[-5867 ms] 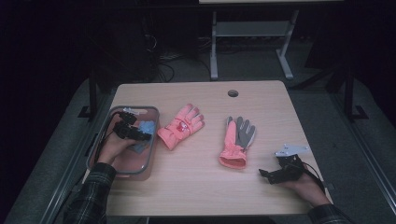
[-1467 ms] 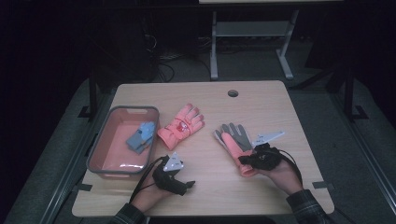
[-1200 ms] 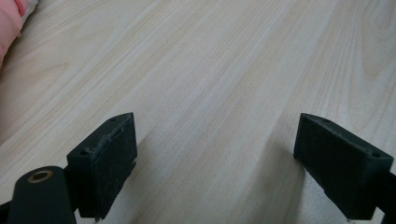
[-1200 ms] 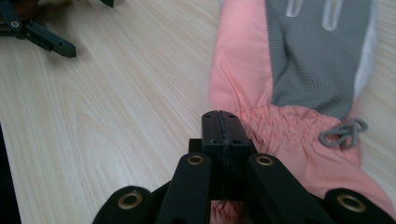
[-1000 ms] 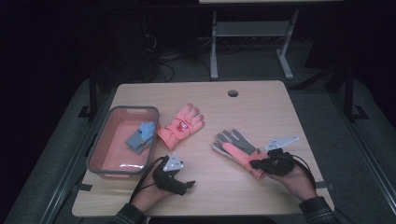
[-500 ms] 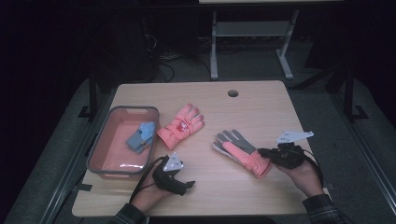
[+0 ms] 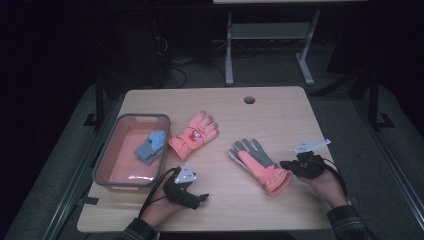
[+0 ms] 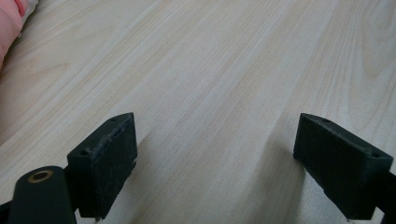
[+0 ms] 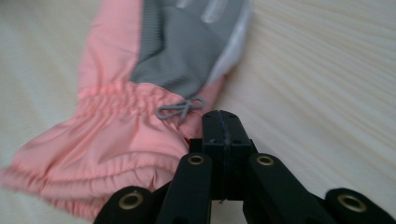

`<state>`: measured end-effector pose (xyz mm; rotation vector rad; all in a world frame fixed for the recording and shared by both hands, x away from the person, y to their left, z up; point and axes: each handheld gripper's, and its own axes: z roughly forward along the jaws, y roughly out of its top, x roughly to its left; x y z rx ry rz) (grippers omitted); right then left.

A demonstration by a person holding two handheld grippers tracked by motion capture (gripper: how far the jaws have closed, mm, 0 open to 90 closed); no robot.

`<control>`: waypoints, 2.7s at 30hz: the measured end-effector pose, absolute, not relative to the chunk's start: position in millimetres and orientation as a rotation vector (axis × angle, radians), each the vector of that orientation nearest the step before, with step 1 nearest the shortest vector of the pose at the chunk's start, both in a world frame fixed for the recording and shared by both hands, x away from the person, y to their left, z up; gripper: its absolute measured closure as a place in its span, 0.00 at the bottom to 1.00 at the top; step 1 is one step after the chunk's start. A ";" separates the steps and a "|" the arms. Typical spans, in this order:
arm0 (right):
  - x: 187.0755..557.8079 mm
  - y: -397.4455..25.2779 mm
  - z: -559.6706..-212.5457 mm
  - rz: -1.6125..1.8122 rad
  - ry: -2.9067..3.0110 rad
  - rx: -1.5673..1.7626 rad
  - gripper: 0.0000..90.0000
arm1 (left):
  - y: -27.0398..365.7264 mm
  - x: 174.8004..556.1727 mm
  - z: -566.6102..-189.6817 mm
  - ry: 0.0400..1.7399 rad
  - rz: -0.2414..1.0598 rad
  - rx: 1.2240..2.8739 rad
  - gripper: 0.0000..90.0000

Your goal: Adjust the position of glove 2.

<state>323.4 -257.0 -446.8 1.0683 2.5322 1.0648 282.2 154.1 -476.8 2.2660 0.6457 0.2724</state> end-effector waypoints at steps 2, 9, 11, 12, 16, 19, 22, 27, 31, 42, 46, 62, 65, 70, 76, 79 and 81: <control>317.3 -250.3 -447.2 1.081 2.566 1.054 1.00 | 154.1 282.3 -476.8 0.645 0.273 2.266 0.14; 304.9 -224.1 -447.4 1.128 2.673 0.935 1.00 | 154.0 282.0 -476.9 0.648 0.272 2.265 0.14; 303.1 -217.8 -447.7 1.145 2.691 0.907 1.00 | 154.0 282.0 -476.8 0.649 0.272 2.265 0.14; 302.3 -214.6 -447.7 1.148 2.702 0.897 1.00 | 154.0 282.0 -476.8 0.648 0.272 2.265 0.14; 299.6 -202.3 -447.3 1.170 2.732 0.841 1.00 | 154.2 282.2 -476.7 0.645 0.272 2.267 0.14; 297.5 -192.6 -447.3 1.181 2.754 0.808 1.00 | 154.2 282.2 -476.5 0.645 0.272 2.270 0.14; 297.3 -182.9 -447.3 1.201 2.768 0.779 1.00 | 154.3 282.3 -476.4 0.644 0.272 2.271 0.14; 298.1 -162.0 -447.0 1.216 2.797 0.736 1.00 | 154.3 282.3 -476.4 0.644 0.272 2.272 0.14; 300.3 -150.9 -444.7 1.223 2.803 0.688 1.00 | 154.0 282.0 -476.6 0.650 0.270 2.266 0.14; 347.9 -172.5 -434.4 1.272 2.591 0.893 1.00 | 154.3 282.3 -476.4 0.645 0.272 2.272 0.14; 353.2 -166.2 -446.3 1.204 2.632 0.907 1.00 | 154.3 282.2 -476.5 0.645 0.272 2.271 0.14; 317.3 -160.6 -453.7 1.137 2.690 0.891 1.00 | 153.9 281.9 -476.7 0.651 0.270 2.264 0.14; 313.1 -160.9 -453.2 1.142 2.691 0.896 1.00 | 153.9 282.0 -476.7 0.649 0.270 2.265 0.14; 311.5 -169.0 -445.4 1.196 2.643 0.904 0.93 | 154.2 282.0 -476.8 0.646 0.266 2.264 0.14; 305.7 -193.6 -441.7 1.205 2.537 0.943 0.64 | 154.7 282.6 -477.0 0.636 0.266 2.264 0.14; 302.2 -213.2 -442.4 1.231 2.457 0.992 0.47 | 154.6 282.8 -477.1 0.633 0.266 2.263 0.14; 301.4 -227.6 -446.0 1.230 2.428 1.025 0.38 | 154.6 283.1 -477.1 0.633 0.266 2.263 0.14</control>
